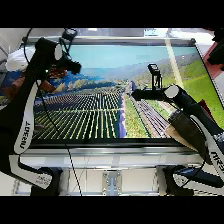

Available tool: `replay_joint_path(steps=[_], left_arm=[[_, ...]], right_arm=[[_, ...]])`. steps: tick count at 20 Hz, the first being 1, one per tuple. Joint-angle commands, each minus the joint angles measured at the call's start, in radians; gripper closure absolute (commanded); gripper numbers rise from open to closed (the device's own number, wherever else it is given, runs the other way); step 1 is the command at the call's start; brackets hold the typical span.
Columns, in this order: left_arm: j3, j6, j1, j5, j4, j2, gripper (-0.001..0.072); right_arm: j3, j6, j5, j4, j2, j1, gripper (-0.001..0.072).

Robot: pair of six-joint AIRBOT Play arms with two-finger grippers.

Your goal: Fold the shirts.

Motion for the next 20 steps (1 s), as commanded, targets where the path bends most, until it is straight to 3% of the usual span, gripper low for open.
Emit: replay_joint_path(steps=[1, 4, 5, 6, 10, 12, 17, 20], left_arm=[[0.001, -0.235, 0.134, 0.15, 0.22, -0.001, 0.015], [0.001, -0.38, 0.32, 0.179, 0.131, -0.002, 0.0129], [0.001, -0.399, 0.388, 0.188, 0.091, -0.003, 0.0053], [0.001, -0.414, 0.457, 0.187, 0.027, -0.008, 0.0053], [0.001, -0.465, 0.729, 0.185, -0.492, -0.067, 0.0052], [0.001, -0.463, 0.83, 0.16, -0.64, -0.113, 0.0052], [0.001, -0.41, 0.945, 0.002, -0.684, -0.237, 0.0052], [0.001, -0.41, 0.967, -0.014, -0.729, -0.301, 0.0053]], right_arm=[[0.0, 0.0, -0.001, -0.023, -0.001, 0.001, 0.0374], [0.0, 0.0, 0.002, -0.049, -0.001, 0.001, 0.0374], [0.0, 0.0, 0.003, -0.061, -0.001, 0.001, 0.0374], [0.0, 0.0, 0.002, -0.066, -0.001, 0.001, 0.0373], [0.0, 0.001, 0.002, -0.069, -0.001, 0.001, 0.0373], [0.0, 0.001, 0.002, -0.069, -0.001, 0.001, 0.0373], [0.0, 0.091, -0.019, -0.069, -0.001, 0.001, 0.0373], [0.0, 0.159, -0.027, -0.069, -0.001, 0.001, 0.0373]])
